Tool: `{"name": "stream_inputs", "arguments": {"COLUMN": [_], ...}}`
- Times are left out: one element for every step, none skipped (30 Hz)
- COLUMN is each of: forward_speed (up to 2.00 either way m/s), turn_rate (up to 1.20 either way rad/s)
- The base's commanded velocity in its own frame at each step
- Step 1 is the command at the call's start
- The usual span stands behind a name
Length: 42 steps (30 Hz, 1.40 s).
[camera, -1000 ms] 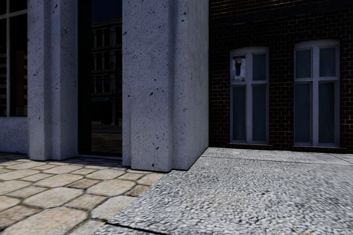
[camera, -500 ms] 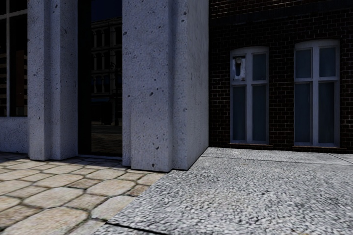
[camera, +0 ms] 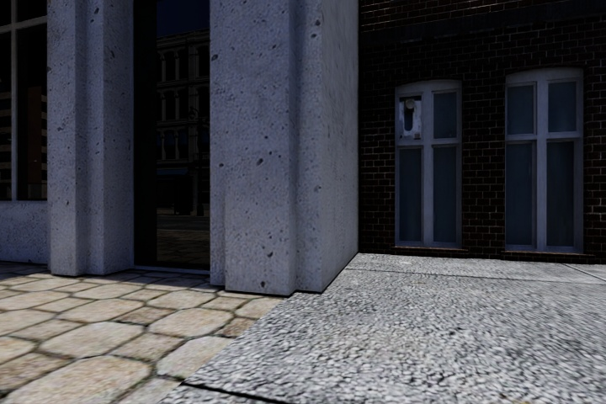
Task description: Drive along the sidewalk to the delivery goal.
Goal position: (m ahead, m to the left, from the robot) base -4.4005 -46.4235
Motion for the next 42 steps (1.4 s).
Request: {"name": "stream_inputs", "arguments": {"forward_speed": [0.0,0.0,0.0,0.0,0.0,0.0,0.0,0.0,0.0,0.0,0.0,0.0,0.0,0.0,0.0,0.0,0.0,0.0,0.0,0.0,0.0,0.0,0.0,0.0,0.0,0.0,0.0,0.0,0.0,0.0,0.0,0.0,0.0,0.0,0.0,0.0,0.0,0.0,0.0,0.0,0.0,0.0], "turn_rate": [0.19,0.19,0.24,0.3,0.3,0.31,0.31,0.31,0.31,0.31,0.31,0.31,0.31,0.31,0.31,0.31,0.31,0.31,0.31,0.31,0.31,0.31,0.31,0.31,0.31,0.31,0.31,0.31,0.31,0.23,0.0,0.0,0.0,0.0,-1.18,-1.18,-1.19,-1.2,-1.2,-1.2,-1.2,-1.2]}}
